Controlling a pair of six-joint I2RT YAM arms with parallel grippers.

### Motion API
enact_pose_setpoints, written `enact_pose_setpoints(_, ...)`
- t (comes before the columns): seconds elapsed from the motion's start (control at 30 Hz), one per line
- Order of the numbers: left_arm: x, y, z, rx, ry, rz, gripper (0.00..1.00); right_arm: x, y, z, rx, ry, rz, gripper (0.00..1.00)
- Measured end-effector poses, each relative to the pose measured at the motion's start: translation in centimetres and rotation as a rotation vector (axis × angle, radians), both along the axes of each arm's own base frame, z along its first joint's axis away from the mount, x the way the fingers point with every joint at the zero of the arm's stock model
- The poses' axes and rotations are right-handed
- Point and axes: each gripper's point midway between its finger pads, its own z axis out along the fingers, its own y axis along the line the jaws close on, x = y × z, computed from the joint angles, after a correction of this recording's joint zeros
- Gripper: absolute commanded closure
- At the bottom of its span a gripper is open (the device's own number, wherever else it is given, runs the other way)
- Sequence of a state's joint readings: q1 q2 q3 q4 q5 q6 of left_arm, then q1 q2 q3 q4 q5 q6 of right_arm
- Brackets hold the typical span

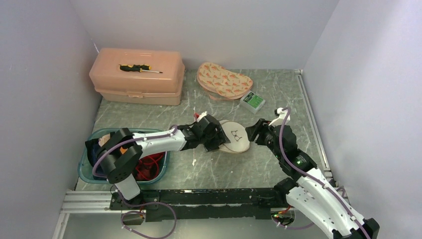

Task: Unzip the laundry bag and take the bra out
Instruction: Close the laundry bag at the center of the board.

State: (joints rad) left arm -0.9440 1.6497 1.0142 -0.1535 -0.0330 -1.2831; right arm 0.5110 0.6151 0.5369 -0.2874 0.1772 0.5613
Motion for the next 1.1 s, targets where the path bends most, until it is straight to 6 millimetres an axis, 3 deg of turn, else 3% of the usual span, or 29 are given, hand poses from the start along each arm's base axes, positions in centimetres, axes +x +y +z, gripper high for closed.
enact_pose_setpoints(0.17, 0.4, -0.2, -1.0, 0.008, 0.020, 0.016, 0.52, -0.2, -0.2, 0.6, 0.011, -0.021, -0.002, 0.39)
enact_pose_setpoints(0.3, 1.0, -0.2, -0.7, -0.009, 0.009, 0.029, 0.72, -0.2, -0.2, 0.9, 0.016, -0.030, -0.003, 0.40)
enact_pose_setpoints(0.4, 1.5, -0.2, -0.4, -0.016, -0.008, 0.030, 0.80, -0.2, -0.3, 1.0, 0.018, -0.037, -0.007, 0.40)
enact_pose_setpoints(0.5, 1.7, -0.2, -0.3, -0.013, -0.021, 0.024, 0.97, -0.2, -0.4, 1.1, 0.019, -0.039, -0.010, 0.40)
enact_pose_setpoints(0.87, 2.0, -1.0, 1.8, -0.044, -0.099, -0.039, 0.97, -0.1, -0.7, 1.1, 0.011, -0.041, -0.018, 0.40)
enact_pose_setpoints(1.1, 1.5, -0.8, 6.0, -0.099, -0.201, -0.107, 0.97, 0.2, -0.7, 0.8, 0.010, -0.035, -0.022, 0.40)
